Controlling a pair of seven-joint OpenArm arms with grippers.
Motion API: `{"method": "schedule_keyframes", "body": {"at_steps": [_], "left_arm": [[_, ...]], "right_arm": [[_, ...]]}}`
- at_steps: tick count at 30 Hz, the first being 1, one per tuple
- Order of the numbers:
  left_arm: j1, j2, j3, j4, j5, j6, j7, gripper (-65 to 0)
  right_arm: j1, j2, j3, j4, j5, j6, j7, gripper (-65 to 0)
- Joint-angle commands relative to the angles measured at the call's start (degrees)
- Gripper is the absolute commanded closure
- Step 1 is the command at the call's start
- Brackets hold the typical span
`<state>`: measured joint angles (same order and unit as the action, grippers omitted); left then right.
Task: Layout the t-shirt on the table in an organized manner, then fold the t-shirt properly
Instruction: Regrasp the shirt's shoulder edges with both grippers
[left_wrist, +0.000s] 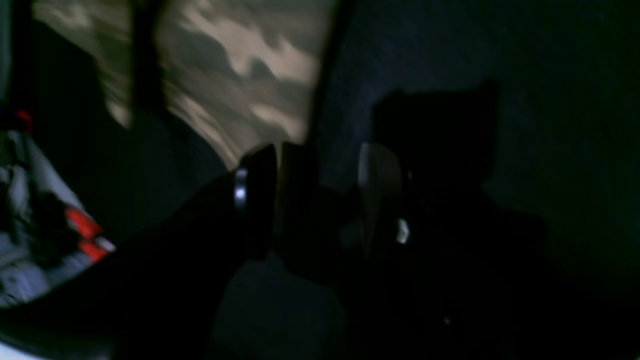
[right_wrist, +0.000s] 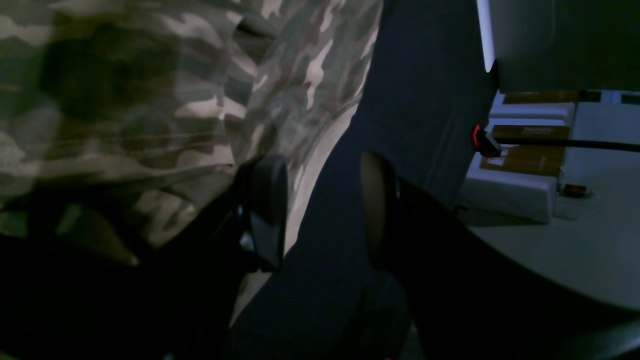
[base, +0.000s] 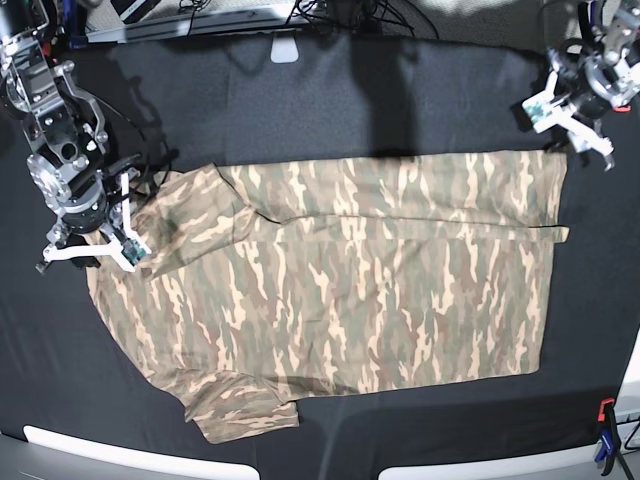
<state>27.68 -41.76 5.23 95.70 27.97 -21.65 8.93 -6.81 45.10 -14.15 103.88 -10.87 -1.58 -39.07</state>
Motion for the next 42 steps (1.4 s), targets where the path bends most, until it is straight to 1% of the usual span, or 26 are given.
{"method": "schedule_keyframes", "body": {"at_steps": [1, 2, 3, 8, 9, 11, 12, 14, 20, 21, 22, 23, 26, 27, 28, 31, 35, 40, 42], "left_arm": [[-0.72, -0.42, 0.46, -0.44, 1.07, 1.27, 0.35, -24.9], [-1.53, -0.15, 0.98, -1.22, 1.18, 2.93, 0.68, -24.9], [-2.36, -0.02, 1.27, -1.99, 1.09, 3.48, 0.87, -24.9], [-4.46, -0.04, 1.36, -5.86, 1.03, 3.45, 1.22, -24.1], [-4.55, -0.04, 1.36, -6.54, 1.11, 3.43, 1.18, -21.9], [-4.5, -0.07, 1.36, -7.58, 1.2, 3.43, -0.22, -15.3], [-4.5, -0.02, 1.36, -7.93, 1.18, 3.43, -0.81, -11.2], [-4.48, -0.04, 1.36, -8.13, 1.16, 3.45, -1.75, -0.3], [-4.5, -0.02, 1.36, -8.13, 1.16, 3.45, -3.28, 0.0], [-4.52, -0.02, 1.36, -8.13, 1.16, 3.45, -3.28, 0.0], [-4.52, -0.02, 1.36, -8.13, 1.18, 3.45, -3.28, 0.0], [-4.55, -0.02, 1.36, -8.13, 1.16, 3.45, -3.26, 0.0], [-4.52, -0.02, 1.36, -8.09, 1.16, 3.45, -3.23, 0.0], [-4.5, -0.02, 1.36, -8.09, 1.16, 3.45, -3.21, 0.0], [-4.5, 0.0, 1.36, -8.09, 1.16, 3.45, -3.23, 0.0], [-4.52, -0.02, 1.36, -8.09, 1.16, 3.48, -3.21, 0.0], [-4.5, -0.02, 1.36, -8.09, 1.16, 3.48, -3.23, 0.0], [-4.5, 0.0, 1.36, -8.09, 1.16, 3.48, -3.23, 0.0], [-4.5, -0.02, 1.36, -8.09, 1.16, 3.48, -3.23, 0.0]], "right_arm": [[0.9, 1.09, 0.63, 0.87, -0.9, -1.07, 0.2, -23.7], [0.9, 1.09, 0.63, 0.87, -0.9, -1.07, 0.2, -23.7], [0.9, 1.09, 0.63, 0.87, -0.9, -1.07, 0.2, -23.7], [0.9, 1.09, 0.63, 0.87, -0.9, -1.07, -0.02, -23.7], [0.9, 1.09, 0.63, 0.87, -0.9, -1.05, -0.02, -23.7], [0.72, 1.09, 0.63, 0.94, -0.9, -1.07, -0.02, -23.7], [0.37, 1.11, 0.63, 1.27, -0.9, -1.05, -0.02, -23.7], [-1.16, 1.14, 0.63, 2.8, -0.9, -1.03, -0.09, -23.7], [-8.61, 1.25, 0.63, 9.29, -0.94, -0.72, -1.95, -23.7], [-9.51, 1.25, 0.63, 9.27, -0.9, 0.02, -1.95, -23.8], [-10.34, 1.25, 0.63, 9.16, -0.9, 1.44, -1.95, -24.2], [-11.13, 1.22, 0.63, 8.92, -0.9, 3.15, -1.92, -26.7], [-13.27, 1.22, 0.63, 7.23, -0.9, 7.87, -1.7, -38.3], [-13.38, 1.22, 0.63, 6.23, -0.92, 9.18, -0.79, -39.7], [-13.35, 1.22, 0.63, 5.09, -1.01, 9.79, 0.24, -39.7], [-13.2, 1.25, 0.61, 1.55, -4.07, 9.77, 4.28, -39.6], [-12.98, 1.22, 0.61, -2.93, -6.43, 9.73, 7.74, -39.6], [-10.32, 1.22, 0.57, -6.51, -6.93, 9.7, 8.26, -39.4], [-8.96, 1.22, 0.5, -7.52, -6.71, 9.7, 8.2, -37.4]]}}
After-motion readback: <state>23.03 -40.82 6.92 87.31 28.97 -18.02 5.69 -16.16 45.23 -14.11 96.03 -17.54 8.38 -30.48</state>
